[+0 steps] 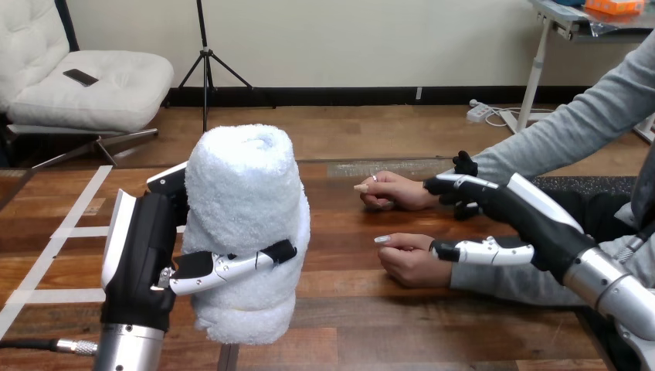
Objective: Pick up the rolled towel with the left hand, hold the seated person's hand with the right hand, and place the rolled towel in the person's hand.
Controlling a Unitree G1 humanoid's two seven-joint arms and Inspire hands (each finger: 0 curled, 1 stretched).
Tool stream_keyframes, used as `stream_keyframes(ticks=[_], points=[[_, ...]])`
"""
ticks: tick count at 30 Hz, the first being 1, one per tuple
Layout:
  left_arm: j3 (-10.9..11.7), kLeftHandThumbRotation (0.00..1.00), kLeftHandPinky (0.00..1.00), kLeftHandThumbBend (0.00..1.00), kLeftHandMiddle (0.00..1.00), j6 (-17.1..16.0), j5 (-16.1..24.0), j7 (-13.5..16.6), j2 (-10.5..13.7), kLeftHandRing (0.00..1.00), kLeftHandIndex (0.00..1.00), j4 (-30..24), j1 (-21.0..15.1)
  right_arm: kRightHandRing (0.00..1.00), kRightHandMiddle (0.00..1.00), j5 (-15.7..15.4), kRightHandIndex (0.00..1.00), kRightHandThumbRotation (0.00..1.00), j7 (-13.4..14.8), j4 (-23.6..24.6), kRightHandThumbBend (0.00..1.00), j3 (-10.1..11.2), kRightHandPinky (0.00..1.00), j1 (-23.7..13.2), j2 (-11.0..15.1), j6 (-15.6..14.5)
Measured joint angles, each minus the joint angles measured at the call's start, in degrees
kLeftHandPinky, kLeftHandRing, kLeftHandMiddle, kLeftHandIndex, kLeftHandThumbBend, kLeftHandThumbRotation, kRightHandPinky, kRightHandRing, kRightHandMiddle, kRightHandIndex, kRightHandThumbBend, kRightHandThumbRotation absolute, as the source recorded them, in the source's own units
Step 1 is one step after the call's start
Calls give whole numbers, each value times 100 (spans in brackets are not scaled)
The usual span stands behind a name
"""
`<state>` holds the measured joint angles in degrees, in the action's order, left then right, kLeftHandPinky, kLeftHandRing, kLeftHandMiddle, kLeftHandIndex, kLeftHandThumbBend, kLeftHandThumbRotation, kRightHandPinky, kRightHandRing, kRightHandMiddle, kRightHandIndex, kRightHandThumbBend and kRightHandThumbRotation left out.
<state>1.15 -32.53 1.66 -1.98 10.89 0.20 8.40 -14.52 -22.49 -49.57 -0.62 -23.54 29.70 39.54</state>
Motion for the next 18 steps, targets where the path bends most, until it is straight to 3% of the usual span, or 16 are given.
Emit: stream_keyframes(ticks=[18], points=[[28,0,25,58,36,0,0,-24,0,30,40,0,0,85,89,-887,88,67,730,-706,98,-543,74,-319,33,-166]])
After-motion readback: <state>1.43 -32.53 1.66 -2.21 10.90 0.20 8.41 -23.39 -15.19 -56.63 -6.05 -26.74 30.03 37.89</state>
